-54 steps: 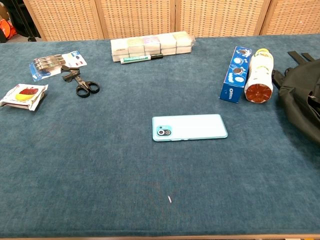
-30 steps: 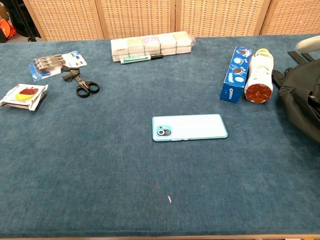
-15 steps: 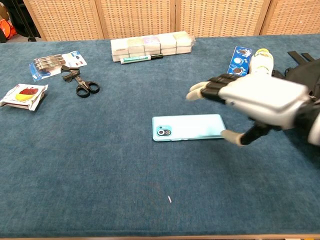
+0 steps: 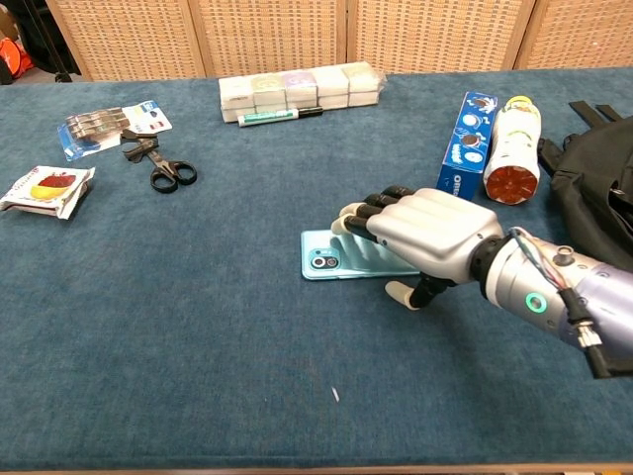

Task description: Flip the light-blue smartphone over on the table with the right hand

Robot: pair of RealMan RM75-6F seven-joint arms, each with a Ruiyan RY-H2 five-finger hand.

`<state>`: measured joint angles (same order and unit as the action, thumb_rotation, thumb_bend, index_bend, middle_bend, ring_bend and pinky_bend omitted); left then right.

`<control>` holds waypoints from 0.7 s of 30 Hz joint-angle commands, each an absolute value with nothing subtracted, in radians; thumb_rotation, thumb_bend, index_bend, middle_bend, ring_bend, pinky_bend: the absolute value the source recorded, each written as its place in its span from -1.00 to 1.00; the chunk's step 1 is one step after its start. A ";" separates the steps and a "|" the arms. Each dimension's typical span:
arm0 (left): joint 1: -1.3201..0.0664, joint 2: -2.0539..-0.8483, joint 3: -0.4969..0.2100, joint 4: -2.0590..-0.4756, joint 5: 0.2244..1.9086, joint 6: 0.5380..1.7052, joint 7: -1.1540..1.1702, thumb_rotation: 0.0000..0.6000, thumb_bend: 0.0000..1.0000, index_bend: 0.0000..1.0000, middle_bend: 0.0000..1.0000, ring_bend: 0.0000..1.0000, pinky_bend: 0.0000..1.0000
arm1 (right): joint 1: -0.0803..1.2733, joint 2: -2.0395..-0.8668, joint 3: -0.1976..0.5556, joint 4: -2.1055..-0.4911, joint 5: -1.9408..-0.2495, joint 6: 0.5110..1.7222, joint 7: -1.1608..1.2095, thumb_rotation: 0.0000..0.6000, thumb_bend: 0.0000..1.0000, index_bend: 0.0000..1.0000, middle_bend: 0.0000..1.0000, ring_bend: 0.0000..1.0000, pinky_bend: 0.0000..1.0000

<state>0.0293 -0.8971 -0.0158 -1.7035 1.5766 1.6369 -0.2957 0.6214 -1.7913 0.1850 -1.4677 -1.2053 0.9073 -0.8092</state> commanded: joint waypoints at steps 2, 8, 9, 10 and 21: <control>0.029 -0.895 -0.016 -1.702 1.576 1.636 -0.301 1.00 -1.00 -1.00 -1.00 -1.00 -1.00 | 0.634 -1.810 0.184 -1.455 -1.181 0.919 -0.821 1.00 -0.07 -0.78 -0.87 -1.00 -0.94; 0.031 -0.894 -0.015 -1.701 1.578 1.639 -0.307 1.00 -1.00 -1.00 -1.00 -1.00 -1.00 | 0.652 -1.816 0.185 -1.438 -1.159 0.936 -0.823 1.00 0.07 -0.74 -0.73 -0.94 -0.94; 0.031 -0.894 -0.015 -1.701 1.578 1.639 -0.306 1.00 -1.00 -1.00 -1.00 -1.00 -1.00 | 0.655 -1.815 0.185 -1.436 -1.158 0.938 -0.823 1.00 0.11 -0.69 -0.66 -0.88 -0.94; 0.031 -0.895 -0.015 -1.701 1.578 1.638 -0.306 1.00 -1.00 -1.00 -1.00 -1.00 -1.00 | 0.657 -1.815 0.184 -1.434 -1.157 0.942 -0.823 1.00 0.16 -0.65 -0.61 -0.84 -0.94; 0.029 -0.898 -0.014 -1.705 1.578 1.633 -0.296 1.00 -1.00 -1.00 -1.00 -1.00 -1.00 | 0.671 -1.810 0.154 -1.424 -1.242 0.991 -0.750 1.00 0.79 -0.17 -0.11 -0.34 -0.70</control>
<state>0.0287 -0.8975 -0.0145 -1.7043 1.5781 1.6329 -0.2962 0.6675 -1.8120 0.1605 -1.4257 -1.2220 0.9791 -0.7678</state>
